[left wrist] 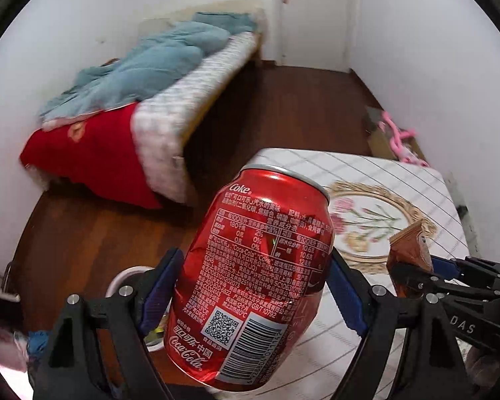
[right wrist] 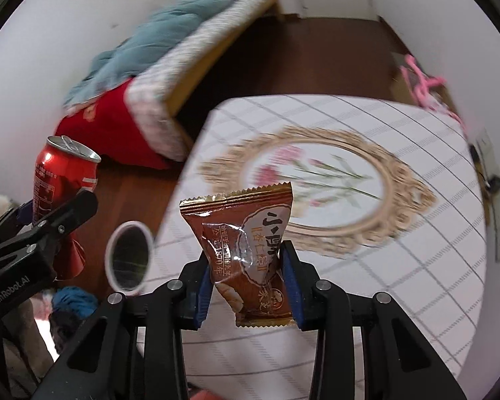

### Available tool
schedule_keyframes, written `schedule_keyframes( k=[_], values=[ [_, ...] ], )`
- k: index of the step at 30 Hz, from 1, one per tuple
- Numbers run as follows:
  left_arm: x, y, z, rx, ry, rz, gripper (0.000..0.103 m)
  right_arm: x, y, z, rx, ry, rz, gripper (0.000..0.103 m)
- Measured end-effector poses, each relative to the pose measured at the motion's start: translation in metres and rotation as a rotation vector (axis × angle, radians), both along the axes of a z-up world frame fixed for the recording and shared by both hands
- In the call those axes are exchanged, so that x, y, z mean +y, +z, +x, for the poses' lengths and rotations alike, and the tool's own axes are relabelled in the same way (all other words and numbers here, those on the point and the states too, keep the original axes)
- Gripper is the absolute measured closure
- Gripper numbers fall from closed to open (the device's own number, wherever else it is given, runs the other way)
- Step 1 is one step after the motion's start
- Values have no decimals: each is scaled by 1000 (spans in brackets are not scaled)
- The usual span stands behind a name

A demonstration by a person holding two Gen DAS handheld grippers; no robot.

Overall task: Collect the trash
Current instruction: 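Carry the snack packet and Coke can over the bin and release both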

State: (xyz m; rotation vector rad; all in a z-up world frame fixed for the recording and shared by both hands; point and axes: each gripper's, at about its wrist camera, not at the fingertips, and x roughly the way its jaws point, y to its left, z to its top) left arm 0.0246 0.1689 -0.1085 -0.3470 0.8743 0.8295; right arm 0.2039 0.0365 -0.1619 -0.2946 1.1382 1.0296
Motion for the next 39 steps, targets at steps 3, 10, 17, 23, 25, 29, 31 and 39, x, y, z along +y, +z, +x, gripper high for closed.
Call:
schedule_keyframes(
  k=[3,10,17,23,25,29,31,39],
  values=[
    [21,10,-45,-8,64,13,20,29,18,-36,-8,61,30,64],
    [79,7,-142,-9,216,10,20,104,40,-129,-11,215,57,64],
    [131,-45,-205,23,328,-68,20,182,15,-213,12,343,13,64],
    [172,-111,-239,72,386,-196,20,245,-48,-265,29,417,-99,64],
    [186,-133,-244,92,397,-236,20,264,-75,-275,33,429,-147,64],
    [207,-173,-247,130,397,-329,20,295,-124,-286,50,447,-243,64],
    [221,-198,-244,151,391,-398,20,306,-147,-288,63,452,-289,64],
    [252,-270,-229,214,345,-626,20,341,-227,-292,112,462,-456,65]
  ],
)
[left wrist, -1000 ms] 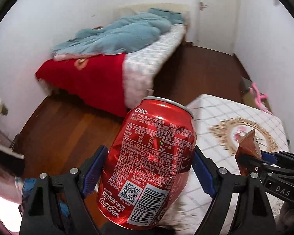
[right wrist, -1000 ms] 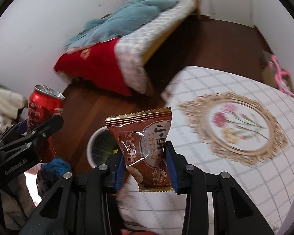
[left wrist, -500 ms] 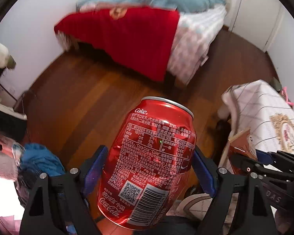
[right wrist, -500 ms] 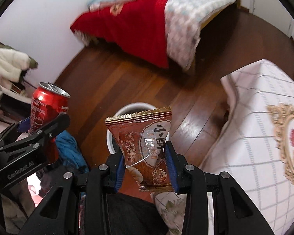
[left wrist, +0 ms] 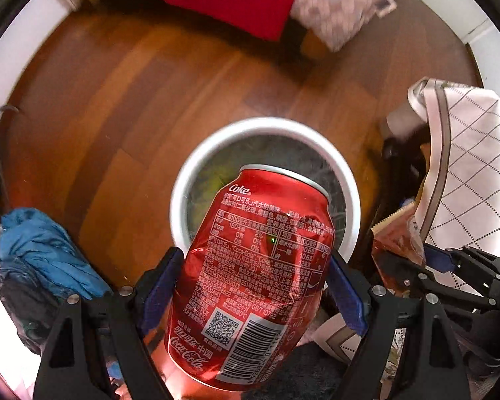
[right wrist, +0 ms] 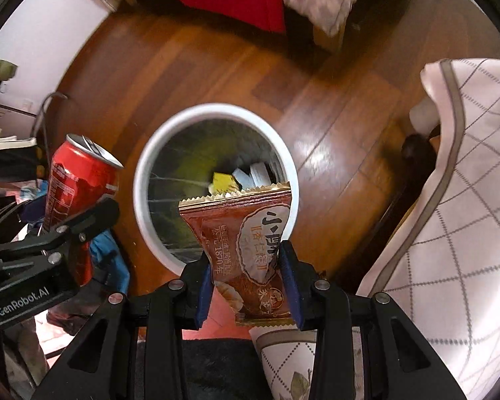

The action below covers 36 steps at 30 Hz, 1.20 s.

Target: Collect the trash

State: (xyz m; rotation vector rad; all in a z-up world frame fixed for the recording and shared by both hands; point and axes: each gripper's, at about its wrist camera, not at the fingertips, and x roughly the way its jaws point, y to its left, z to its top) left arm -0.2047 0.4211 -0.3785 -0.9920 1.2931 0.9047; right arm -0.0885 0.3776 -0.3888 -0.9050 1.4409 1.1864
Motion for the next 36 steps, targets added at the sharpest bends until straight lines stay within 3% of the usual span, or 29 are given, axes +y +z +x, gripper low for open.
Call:
schedule_keyframes(
  k=[7,12,14,15,17,19,25,36],
  values=[
    [10,-15,-1,-9,40,-69,20,17,-40,1,12,22,-87,65],
    [13,-4,-14,-33,80,-56,18,25,-39,-4,18,41,-95,63],
    [14,3,-18,-40,94,-43,10,27,-39,-4,19,45,-86,58],
    [14,8,-20,-43,104,-36,10,27,-36,-4,19,44,-80,50],
    [13,15,-25,-46,115,-16,5,27,-31,-3,20,39,-66,45],
    [11,25,-29,-45,120,11,1,27,-25,-2,22,35,-55,27],
    [-10,52,-38,-31,136,74,1,15,4,2,29,15,-5,0],
    [-74,122,-48,-54,128,197,1,-35,87,1,-29,12,119,0]
  ],
)
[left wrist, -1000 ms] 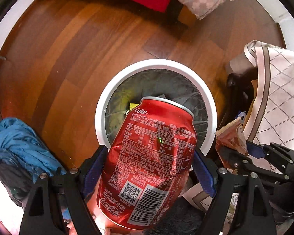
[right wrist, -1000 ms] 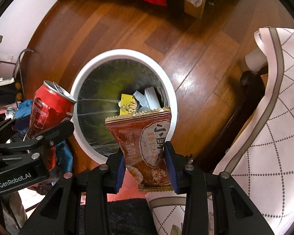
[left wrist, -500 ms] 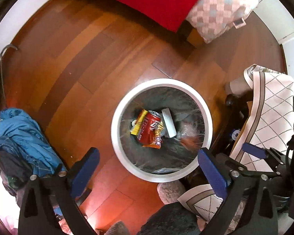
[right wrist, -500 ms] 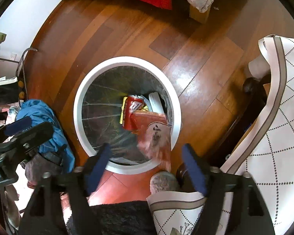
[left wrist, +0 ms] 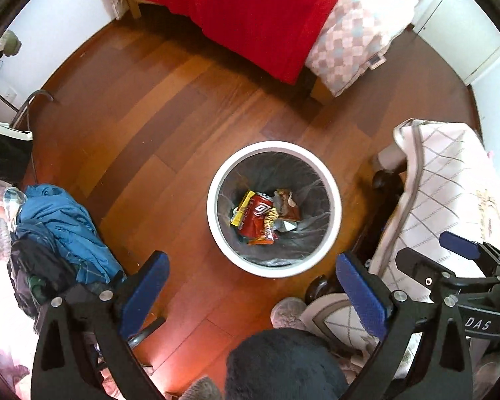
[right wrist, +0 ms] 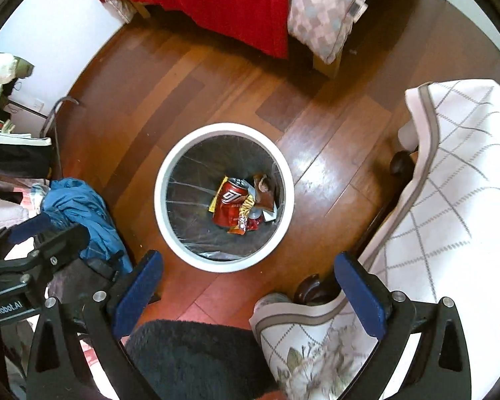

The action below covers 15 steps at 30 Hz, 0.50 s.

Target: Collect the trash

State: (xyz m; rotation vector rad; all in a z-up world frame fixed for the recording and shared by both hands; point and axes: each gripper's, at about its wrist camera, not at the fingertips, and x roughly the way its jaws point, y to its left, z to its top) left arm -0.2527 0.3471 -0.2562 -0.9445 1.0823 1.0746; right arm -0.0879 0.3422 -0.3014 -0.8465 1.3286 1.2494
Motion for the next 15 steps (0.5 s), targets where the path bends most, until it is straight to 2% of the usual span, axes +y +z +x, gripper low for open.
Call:
schedule_keyframes(
  k=[4,11,15],
  values=[
    [-24,31,-6,-19,8,51,1,-27,39,0,21,-2,60,0],
    [-63,100,-15,-104,24,142,1,-71,117,-2,73,17,175,0],
    [-78,134,-16,-159,20,163,1,-91,157,-1,111,35,226,0]
  ],
)
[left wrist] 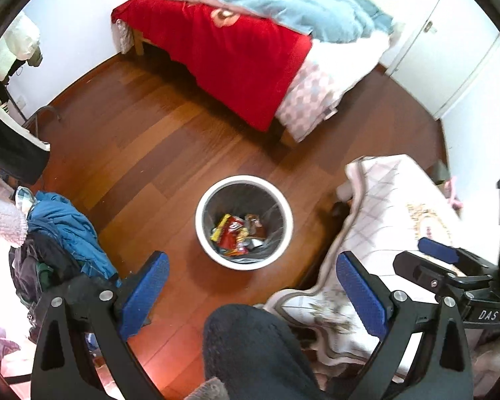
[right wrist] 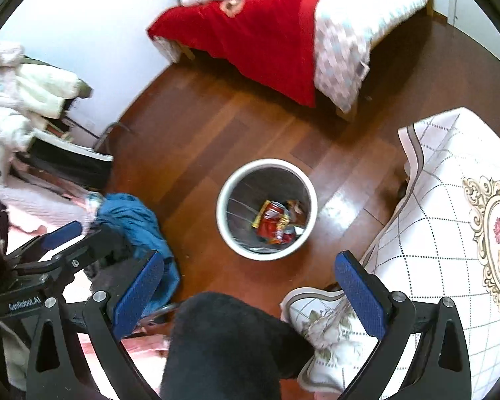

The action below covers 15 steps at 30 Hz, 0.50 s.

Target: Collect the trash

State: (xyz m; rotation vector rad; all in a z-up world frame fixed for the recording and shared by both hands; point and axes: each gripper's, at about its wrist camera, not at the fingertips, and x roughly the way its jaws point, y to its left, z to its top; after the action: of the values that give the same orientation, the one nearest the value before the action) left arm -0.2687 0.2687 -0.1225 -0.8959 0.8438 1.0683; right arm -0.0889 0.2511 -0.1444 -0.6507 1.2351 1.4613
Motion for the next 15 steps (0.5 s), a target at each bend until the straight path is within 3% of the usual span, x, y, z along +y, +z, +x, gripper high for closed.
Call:
schedule_keyframes(
  k=[6,15],
  values=[
    [-18,42,-1,-68,-26,21,1,-28,58,4,86,30,53,0],
    [-40,83,-7,-101,-49,49,1,-47,117,3,125,91,90,0]
  ],
)
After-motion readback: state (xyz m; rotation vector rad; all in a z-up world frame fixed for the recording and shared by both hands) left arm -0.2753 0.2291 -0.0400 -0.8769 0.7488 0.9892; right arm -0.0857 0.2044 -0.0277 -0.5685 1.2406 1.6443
